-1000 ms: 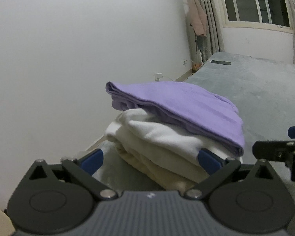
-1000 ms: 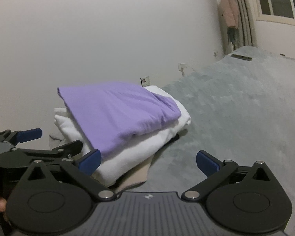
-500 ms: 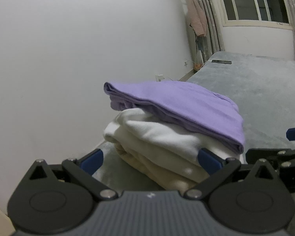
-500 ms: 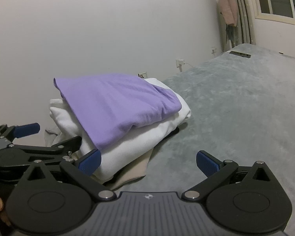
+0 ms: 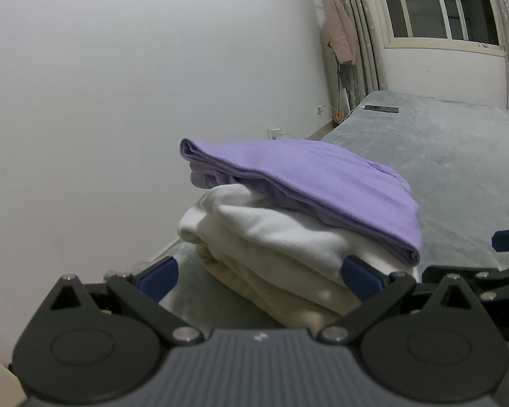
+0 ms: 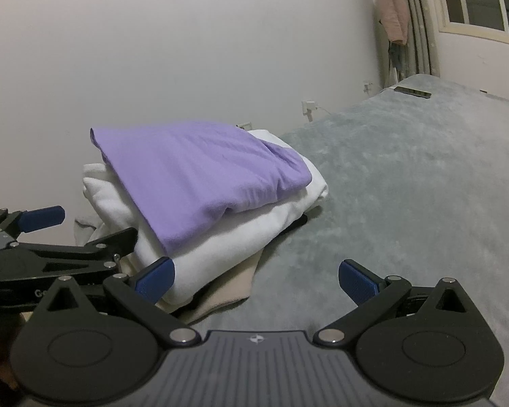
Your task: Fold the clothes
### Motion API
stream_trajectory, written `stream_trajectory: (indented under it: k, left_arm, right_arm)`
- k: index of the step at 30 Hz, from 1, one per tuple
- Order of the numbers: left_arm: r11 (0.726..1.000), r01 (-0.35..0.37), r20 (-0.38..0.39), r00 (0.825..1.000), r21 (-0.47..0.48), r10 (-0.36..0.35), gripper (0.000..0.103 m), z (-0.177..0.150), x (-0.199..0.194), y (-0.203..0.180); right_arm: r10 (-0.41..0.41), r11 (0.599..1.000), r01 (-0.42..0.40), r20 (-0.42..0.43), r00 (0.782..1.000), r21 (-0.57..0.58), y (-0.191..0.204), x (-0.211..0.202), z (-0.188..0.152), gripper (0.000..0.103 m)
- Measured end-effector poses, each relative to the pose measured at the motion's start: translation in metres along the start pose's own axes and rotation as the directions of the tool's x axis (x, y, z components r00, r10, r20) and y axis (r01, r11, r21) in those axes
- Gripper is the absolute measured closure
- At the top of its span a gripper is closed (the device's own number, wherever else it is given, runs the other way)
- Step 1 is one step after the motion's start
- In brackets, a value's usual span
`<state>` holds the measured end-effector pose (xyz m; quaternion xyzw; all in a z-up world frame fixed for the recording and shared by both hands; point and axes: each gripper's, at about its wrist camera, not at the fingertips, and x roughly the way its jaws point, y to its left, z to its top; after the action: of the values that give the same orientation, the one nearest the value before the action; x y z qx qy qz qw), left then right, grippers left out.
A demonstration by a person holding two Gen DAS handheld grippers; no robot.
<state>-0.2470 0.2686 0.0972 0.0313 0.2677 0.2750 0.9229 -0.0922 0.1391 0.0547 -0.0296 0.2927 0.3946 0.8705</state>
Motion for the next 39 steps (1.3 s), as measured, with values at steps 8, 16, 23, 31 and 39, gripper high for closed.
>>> stream_trajectory:
  k: [8, 16, 23, 31, 39]
  left_arm:
    - [1.000, 0.007, -0.004, 1.000, -0.009, -0.007, 0.000, 0.001, 0.002, 0.003]
    - [1.000, 0.000, -0.002, 1.000, -0.006, 0.000, 0.000, 0.001, 0.000, 0.000]
    - [1.000, -0.003, -0.003, 1.000, -0.004, 0.003, 0.000, 0.001, -0.002, -0.002]
    - [1.000, -0.006, -0.004, 1.000, -0.002, 0.006, 0.000, 0.000, -0.001, 0.000]
    - [1.000, -0.007, -0.008, 1.000, -0.002, 0.007, 0.000, 0.000, -0.001, 0.000]
  right_arm:
    - [-0.007, 1.000, 0.007, -0.012, 1.000, 0.004, 0.000, 0.008, -0.001, 0.000]
    - [-0.010, 1.000, 0.010, -0.010, 1.000, 0.009, 0.001, 0.013, 0.001, 0.000]
    - [-0.013, 1.000, 0.013, -0.012, 1.000, 0.012, 0.001, 0.016, -0.001, 0.000]
    - [-0.017, 1.000, 0.018, -0.012, 1.000, 0.015, 0.002, 0.019, -0.001, 0.000]
    - [-0.021, 1.000, 0.022, -0.017, 1.000, 0.019, 0.003, 0.022, 0.000, 0.000]
